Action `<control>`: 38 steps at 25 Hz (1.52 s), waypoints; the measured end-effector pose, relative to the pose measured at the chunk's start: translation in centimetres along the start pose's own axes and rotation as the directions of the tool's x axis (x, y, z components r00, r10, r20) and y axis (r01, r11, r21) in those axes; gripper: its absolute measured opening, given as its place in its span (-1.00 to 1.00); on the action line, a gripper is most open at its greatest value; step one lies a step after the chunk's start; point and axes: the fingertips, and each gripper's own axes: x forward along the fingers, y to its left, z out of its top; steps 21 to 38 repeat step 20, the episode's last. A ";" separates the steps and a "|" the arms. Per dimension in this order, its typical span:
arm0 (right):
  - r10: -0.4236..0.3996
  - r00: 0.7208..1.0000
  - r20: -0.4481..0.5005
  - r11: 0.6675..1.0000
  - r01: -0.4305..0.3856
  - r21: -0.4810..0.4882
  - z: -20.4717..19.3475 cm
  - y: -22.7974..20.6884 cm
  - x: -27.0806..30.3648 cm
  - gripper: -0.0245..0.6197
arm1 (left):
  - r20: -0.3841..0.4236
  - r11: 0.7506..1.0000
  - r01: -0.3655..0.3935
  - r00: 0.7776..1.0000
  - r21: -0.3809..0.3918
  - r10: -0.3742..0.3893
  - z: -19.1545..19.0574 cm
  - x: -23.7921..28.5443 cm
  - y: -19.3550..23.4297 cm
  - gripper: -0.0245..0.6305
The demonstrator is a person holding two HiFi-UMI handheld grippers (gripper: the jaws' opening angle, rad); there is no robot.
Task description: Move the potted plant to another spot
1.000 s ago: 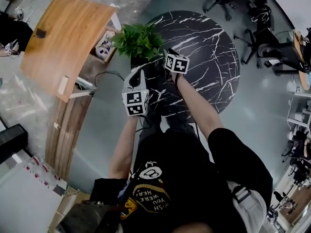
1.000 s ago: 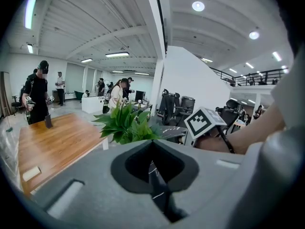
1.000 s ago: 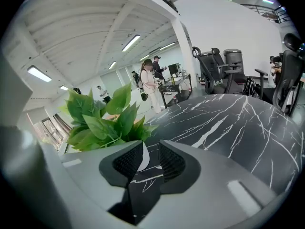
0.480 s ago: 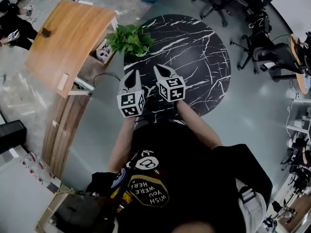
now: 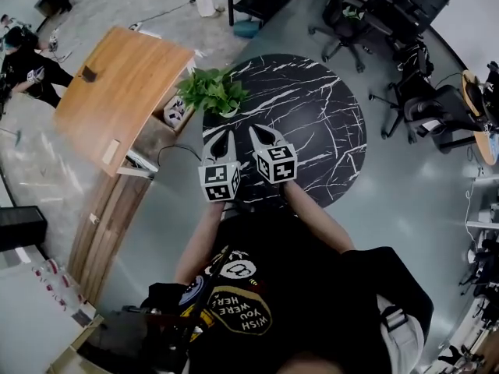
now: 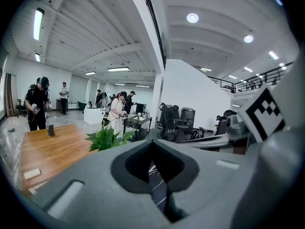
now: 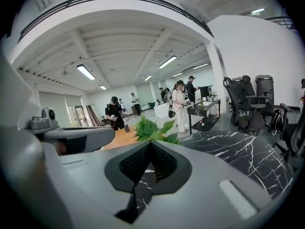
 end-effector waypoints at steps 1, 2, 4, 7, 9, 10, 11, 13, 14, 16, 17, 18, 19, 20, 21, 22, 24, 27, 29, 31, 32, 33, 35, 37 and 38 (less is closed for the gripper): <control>0.002 1.000 0.005 1.000 -0.002 0.000 0.3 0.0 -0.1 -0.92 | 0.006 1.000 0.004 1.000 0.004 -0.004 0.3 0.1 -0.2 -0.91; 0.005 1.000 0.007 1.000 -0.005 -0.001 0.4 0.0 -0.2 -0.92 | 0.010 1.000 0.007 1.000 0.007 -0.007 0.6 0.2 -0.5 -0.91; 0.013 1.000 0.007 1.000 -0.013 -0.005 0.3 0.3 -0.3 -0.92 | 0.014 1.000 0.013 1.000 0.012 -0.013 0.7 0.2 -0.8 -0.91; 0.022 1.000 0.004 1.000 -0.022 -0.012 0.2 0.9 -0.3 -0.92 | 0.014 1.000 0.015 1.000 0.013 -0.015 0.6 0.0 -1.0 -0.91; 0.020 1.000 0.003 1.000 -0.020 -0.012 0.1 0.9 -0.4 -0.92 | 0.011 1.000 0.015 1.000 0.012 -0.016 0.5 -0.1 -1.0 -0.91; 0.018 1.000 0.003 1.000 -0.018 -0.008 0.0 0.8 -0.4 -0.92 | 0.010 1.000 0.015 1.000 0.012 -0.015 0.5 -0.1 -0.9 -0.91; 0.016 1.000 0.002 1.000 -0.016 -0.003 0.0 0.6 -0.4 -0.92 | 0.009 1.000 0.015 1.000 0.011 -0.015 0.4 -0.1 -1.0 -0.91; 0.011 1.000 0.001 1.000 -0.011 0.008 -0.1 0.3 -0.6 -0.92 | 0.007 1.000 0.017 1.000 0.011 -0.017 0.4 -0.2 -1.1 -0.91; 0.009 1.000 0.001 1.000 -0.009 0.011 -0.1 0.3 -0.7 -0.92 | 0.007 1.000 0.019 1.000 0.012 -0.019 0.5 -0.2 -1.2 -0.91; 0.006 1.000 0.001 1.000 -0.006 0.012 -0.1 0.3 -0.8 -0.92 | 0.008 1.000 0.023 1.000 0.015 -0.023 0.6 -0.3 -1.2 -0.91; 0.005 1.000 0.002 1.000 -0.005 0.011 -0.1 0.4 -0.7 -0.92 | 0.009 1.000 0.025 1.000 0.016 -0.025 0.6 -0.4 -1.2 -0.91; 0.006 1.000 0.003 1.000 -0.006 0.011 -0.1 0.5 -0.7 -0.92 | 0.010 0.999 0.027 1.000 0.016 -0.027 0.6 -0.4 -1.1 -0.91; 0.006 1.000 0.005 1.000 -0.006 0.011 -0.1 0.6 -0.6 -0.92 | 0.011 0.999 0.029 1.000 0.017 -0.029 0.6 -0.5 -1.0 -0.91; 0.006 1.000 0.007 1.000 -0.006 0.011 -0.1 0.8 -0.6 -0.92 | 0.011 0.999 0.031 0.999 0.017 -0.031 0.5 -0.5 -1.0 -0.91; 0.006 1.000 0.007 1.000 -0.006 0.011 -0.1 0.8 -0.6 -0.92 | 0.011 0.999 0.031 0.999 0.017 -0.031 0.5 -0.5 -1.0 -0.91; 0.006 1.000 0.007 1.000 -0.006 0.011 -0.1 0.8 -0.6 -0.92 | 0.011 0.999 0.031 0.999 0.017 -0.031 0.5 -0.5 -1.0 -0.91; 0.006 1.000 0.007 1.000 -0.006 0.011 -0.1 0.8 -0.6 -0.92 | 0.011 0.999 0.031 0.999 0.017 -0.031 0.5 -0.5 -1.0 -0.91; 0.006 1.000 0.007 1.000 -0.006 0.011 -0.1 0.8 -0.6 -0.92 | 0.011 0.999 0.031 0.999 0.017 -0.031 0.5 -0.5 -1.0 -0.91; 0.006 1.000 0.007 1.000 -0.006 0.011 -0.1 0.8 -0.6 -0.92 | 0.011 0.999 0.031 0.999 0.017 -0.031 0.5 -0.5 -1.0 -0.91; 0.006 1.000 0.007 1.000 -0.006 0.011 -0.1 0.8 -0.6 -0.92 | 0.011 0.999 0.031 0.999 0.017 -0.031 0.5 -0.5 -1.0 -0.91; 0.006 1.000 0.007 1.000 -0.006 0.011 -0.1 0.8 -0.6 -0.92 | 0.011 0.999 0.031 0.999 0.017 -0.031 0.5 -0.5 -1.0 -0.91; 0.006 1.000 0.007 1.000 -0.006 0.011 -0.1 0.8 -0.6 -0.92 | 0.011 0.999 0.031 0.999 0.017 -0.031 0.5 -0.5 -1.0 -0.91; 0.006 1.000 0.007 1.000 -0.006 0.011 -0.1 0.8 -0.6 -0.92 | 0.011 0.999 0.031 0.999 0.017 -0.031 0.5 -0.5 -1.0 -0.91; 0.006 1.000 0.007 1.000 -0.006 0.011 -0.1 0.8 -0.6 -0.92 | 0.011 0.999 0.031 0.999 0.017 -0.031 0.5 -0.5 -1.0 -0.91; 0.006 1.000 0.007 1.000 -0.006 0.011 -0.1 0.8 -0.6 -0.92 | 0.011 0.999 0.031 0.999 0.017 -0.031 0.5 -0.5 -1.0 -0.91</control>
